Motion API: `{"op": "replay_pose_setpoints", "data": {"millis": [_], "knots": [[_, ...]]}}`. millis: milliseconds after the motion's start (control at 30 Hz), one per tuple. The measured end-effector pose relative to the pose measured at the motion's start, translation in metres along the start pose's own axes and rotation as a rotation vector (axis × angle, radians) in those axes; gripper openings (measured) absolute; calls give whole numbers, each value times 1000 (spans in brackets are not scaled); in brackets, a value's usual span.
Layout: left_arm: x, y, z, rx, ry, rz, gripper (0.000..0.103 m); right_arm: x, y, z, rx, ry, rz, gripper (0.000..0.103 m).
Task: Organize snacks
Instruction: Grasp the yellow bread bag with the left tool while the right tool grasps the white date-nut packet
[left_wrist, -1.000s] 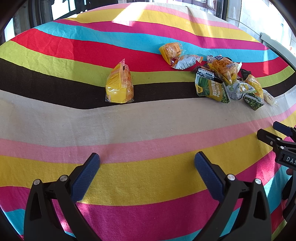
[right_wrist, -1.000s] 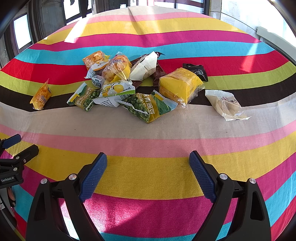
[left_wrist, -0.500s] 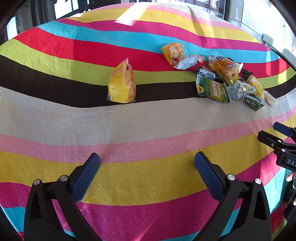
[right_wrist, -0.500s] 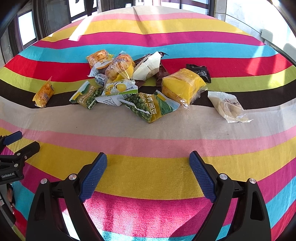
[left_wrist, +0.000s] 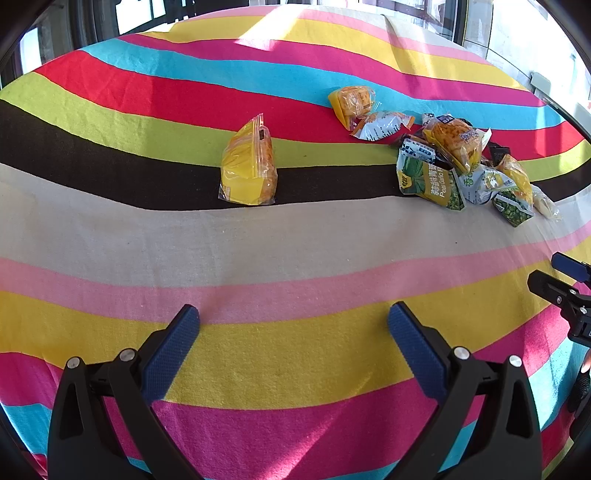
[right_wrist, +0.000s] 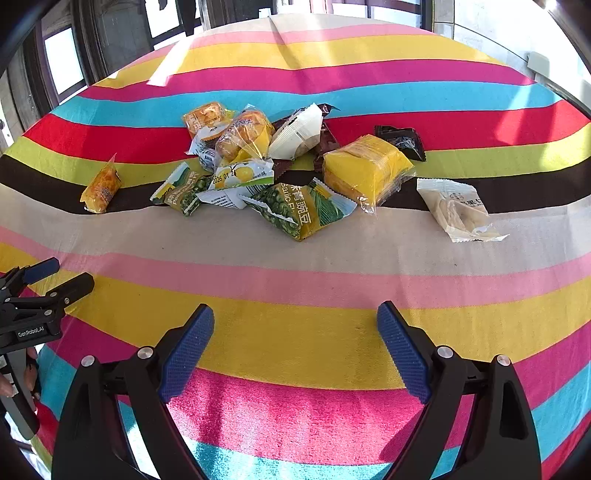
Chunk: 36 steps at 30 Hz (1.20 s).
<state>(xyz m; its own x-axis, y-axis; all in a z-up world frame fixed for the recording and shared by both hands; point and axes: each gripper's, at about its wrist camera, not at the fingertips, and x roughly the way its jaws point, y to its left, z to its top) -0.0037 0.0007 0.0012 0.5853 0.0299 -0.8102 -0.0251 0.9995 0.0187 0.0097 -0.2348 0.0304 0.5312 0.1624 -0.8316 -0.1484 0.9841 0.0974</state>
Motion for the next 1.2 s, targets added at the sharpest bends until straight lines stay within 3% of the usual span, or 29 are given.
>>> {"op": "replay_pose_setpoints", "data": {"millis": [267, 433, 633, 800, 867, 900, 933, 1067, 1100, 1200], "knots": [[-2, 0, 1, 35, 10, 1, 102, -3, 3, -3, -8, -22, -13, 86], [-11, 9, 31, 65, -89, -18, 102, -9, 3, -6, -5, -52, -14, 86], [29, 43, 91, -27, -59, -50, 102, -9, 1, -6, 3, -48, -19, 86], [58, 51, 93, -73, -29, -48, 101, -7, -1, -6, 14, -49, -5, 87], [54, 47, 92, -58, -50, -45, 82, -7, -1, -6, 15, -47, 5, 87], [54, 47, 92, -50, -52, -63, 54, -7, -2, -7, 17, -48, 12, 87], [54, 45, 91, -40, -53, -52, 37, -8, -2, -7, 22, -54, 16, 86], [33, 32, 79, 26, -69, -82, 35, -26, -13, -8, 74, -140, 82, 86], [20, 25, 72, 54, -97, -75, 35, -30, -22, -7, 114, -163, 116, 86], [-17, 3, 45, 93, -158, -146, 35, -28, -57, -3, 291, -161, 140, 87]]}}
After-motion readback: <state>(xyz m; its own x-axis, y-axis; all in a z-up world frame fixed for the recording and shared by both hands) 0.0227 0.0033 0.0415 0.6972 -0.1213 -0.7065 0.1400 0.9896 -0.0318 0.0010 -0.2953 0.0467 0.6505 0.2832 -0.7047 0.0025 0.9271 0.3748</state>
